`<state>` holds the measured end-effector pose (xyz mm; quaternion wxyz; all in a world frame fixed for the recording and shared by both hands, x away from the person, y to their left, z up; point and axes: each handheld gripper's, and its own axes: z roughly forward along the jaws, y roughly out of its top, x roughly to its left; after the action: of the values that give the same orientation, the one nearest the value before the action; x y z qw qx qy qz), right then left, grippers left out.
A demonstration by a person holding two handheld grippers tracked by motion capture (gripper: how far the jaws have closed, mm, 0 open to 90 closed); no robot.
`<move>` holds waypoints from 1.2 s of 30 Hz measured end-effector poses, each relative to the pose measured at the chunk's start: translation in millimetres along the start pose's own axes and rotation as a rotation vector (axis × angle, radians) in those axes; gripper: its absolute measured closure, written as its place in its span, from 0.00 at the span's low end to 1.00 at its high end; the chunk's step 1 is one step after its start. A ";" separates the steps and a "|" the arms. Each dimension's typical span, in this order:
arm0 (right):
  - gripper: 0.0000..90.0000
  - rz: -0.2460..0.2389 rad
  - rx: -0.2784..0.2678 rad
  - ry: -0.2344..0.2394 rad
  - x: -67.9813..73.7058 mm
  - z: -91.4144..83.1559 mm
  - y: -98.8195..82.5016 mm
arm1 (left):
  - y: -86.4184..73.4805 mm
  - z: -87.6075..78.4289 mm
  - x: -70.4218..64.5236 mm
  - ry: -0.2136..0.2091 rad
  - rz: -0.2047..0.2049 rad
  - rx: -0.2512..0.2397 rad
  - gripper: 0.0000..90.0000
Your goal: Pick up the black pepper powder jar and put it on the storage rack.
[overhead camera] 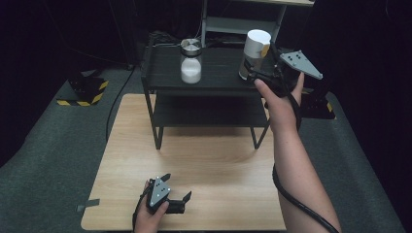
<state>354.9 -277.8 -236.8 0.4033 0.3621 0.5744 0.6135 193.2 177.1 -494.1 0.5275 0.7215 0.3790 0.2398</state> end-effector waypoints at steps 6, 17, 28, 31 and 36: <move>0.00 0.007 -0.006 0.017 -0.8 -12.5 -9.6 | -0.1 0.0 0.0 0.001 0.001 -0.001 0.00; 0.00 0.002 -0.024 0.030 -1.2 -33.4 -25.3 | -0.5 -0.2 -0.1 0.002 0.004 -0.003 0.00; 0.00 -0.009 -0.038 0.068 -3.3 -61.4 -52.4 | -0.6 -0.2 -1.0 0.003 0.008 -0.003 0.00; 0.00 -0.006 -0.045 0.074 -4.4 -67.9 -59.4 | -0.8 -0.4 -0.4 0.001 0.010 -0.005 0.00; 0.00 -0.011 -0.048 0.087 -5.8 -78.3 -69.5 | -0.9 -0.3 -0.8 0.002 0.009 -0.005 0.00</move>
<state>291.8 -314.3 -312.1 0.3898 0.3221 0.5786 0.6400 192.3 176.8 -494.8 0.5280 0.7215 0.3759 0.2438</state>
